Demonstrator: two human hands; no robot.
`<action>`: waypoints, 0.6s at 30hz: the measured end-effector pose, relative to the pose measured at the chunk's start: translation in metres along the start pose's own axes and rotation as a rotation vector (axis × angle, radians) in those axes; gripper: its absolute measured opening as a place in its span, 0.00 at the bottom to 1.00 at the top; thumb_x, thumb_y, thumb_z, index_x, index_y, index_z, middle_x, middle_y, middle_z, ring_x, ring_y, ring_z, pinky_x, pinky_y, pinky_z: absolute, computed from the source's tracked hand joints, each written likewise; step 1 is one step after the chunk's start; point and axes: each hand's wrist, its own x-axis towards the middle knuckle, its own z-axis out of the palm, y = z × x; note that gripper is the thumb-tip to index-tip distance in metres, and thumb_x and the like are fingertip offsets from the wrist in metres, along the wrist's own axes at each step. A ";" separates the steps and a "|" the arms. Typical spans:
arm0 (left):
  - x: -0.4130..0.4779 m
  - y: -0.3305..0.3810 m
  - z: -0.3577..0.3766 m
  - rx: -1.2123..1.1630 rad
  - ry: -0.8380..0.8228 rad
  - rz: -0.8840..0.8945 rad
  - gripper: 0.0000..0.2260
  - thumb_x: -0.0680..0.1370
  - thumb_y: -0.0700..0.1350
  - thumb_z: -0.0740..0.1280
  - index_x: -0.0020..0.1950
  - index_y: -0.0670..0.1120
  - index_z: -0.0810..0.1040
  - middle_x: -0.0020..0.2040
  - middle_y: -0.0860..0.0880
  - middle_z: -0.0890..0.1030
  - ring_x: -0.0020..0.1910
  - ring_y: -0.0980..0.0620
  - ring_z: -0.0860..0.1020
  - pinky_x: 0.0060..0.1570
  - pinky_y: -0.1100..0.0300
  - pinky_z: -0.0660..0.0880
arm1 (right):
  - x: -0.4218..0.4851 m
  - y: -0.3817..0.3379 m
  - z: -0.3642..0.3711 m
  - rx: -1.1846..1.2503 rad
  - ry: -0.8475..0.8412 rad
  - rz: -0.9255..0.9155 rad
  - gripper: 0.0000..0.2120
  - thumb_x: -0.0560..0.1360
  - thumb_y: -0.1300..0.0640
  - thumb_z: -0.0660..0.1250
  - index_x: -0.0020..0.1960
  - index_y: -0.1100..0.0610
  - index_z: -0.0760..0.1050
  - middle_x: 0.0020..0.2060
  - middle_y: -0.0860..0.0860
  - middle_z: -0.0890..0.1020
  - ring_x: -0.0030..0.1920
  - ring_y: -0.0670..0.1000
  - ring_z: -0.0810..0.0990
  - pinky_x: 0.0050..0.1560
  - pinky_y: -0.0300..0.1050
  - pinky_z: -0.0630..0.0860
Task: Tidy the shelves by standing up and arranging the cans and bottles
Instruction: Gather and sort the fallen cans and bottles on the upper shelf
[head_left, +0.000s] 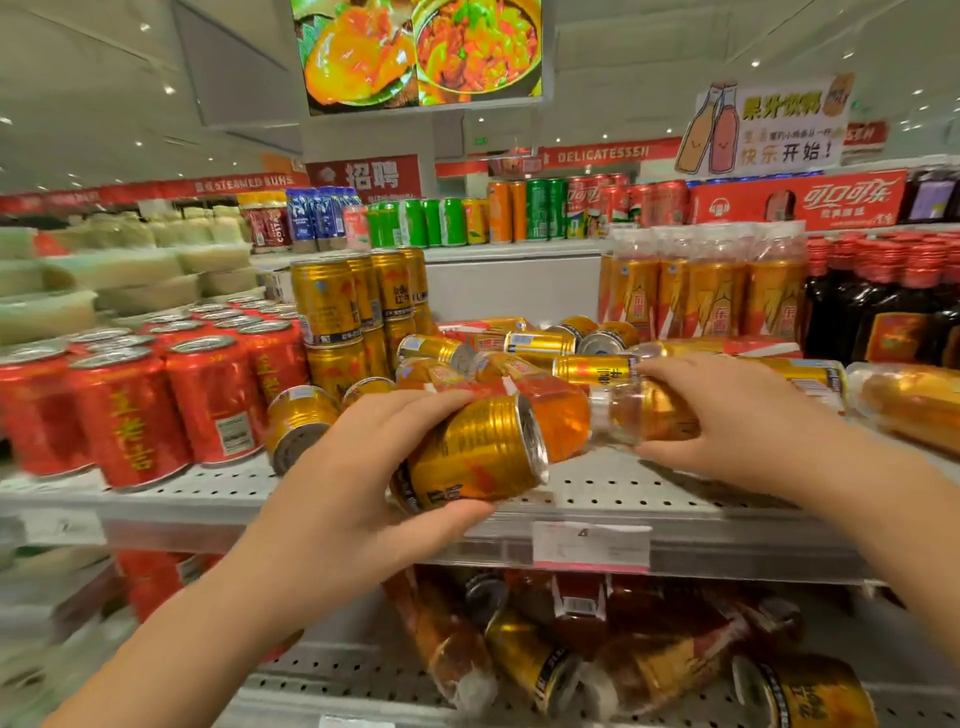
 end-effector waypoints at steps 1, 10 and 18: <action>-0.004 -0.006 -0.004 0.006 -0.003 0.005 0.33 0.74 0.66 0.71 0.76 0.59 0.68 0.69 0.62 0.72 0.71 0.58 0.70 0.67 0.56 0.71 | 0.003 -0.002 0.000 -0.039 -0.012 0.016 0.41 0.68 0.28 0.65 0.76 0.44 0.61 0.68 0.45 0.75 0.66 0.50 0.74 0.65 0.50 0.72; -0.023 -0.039 -0.010 0.031 -0.010 0.003 0.32 0.74 0.69 0.67 0.76 0.60 0.67 0.68 0.66 0.70 0.70 0.62 0.68 0.66 0.64 0.66 | 0.009 -0.015 0.002 -0.045 0.040 0.081 0.38 0.66 0.29 0.71 0.70 0.45 0.70 0.61 0.45 0.80 0.58 0.50 0.78 0.57 0.52 0.77; -0.012 -0.034 -0.004 0.075 -0.052 0.011 0.33 0.73 0.71 0.65 0.76 0.60 0.67 0.67 0.66 0.71 0.68 0.64 0.67 0.62 0.68 0.65 | 0.008 -0.011 0.002 -0.027 0.086 0.125 0.39 0.66 0.29 0.70 0.71 0.46 0.69 0.61 0.47 0.80 0.58 0.52 0.78 0.57 0.52 0.77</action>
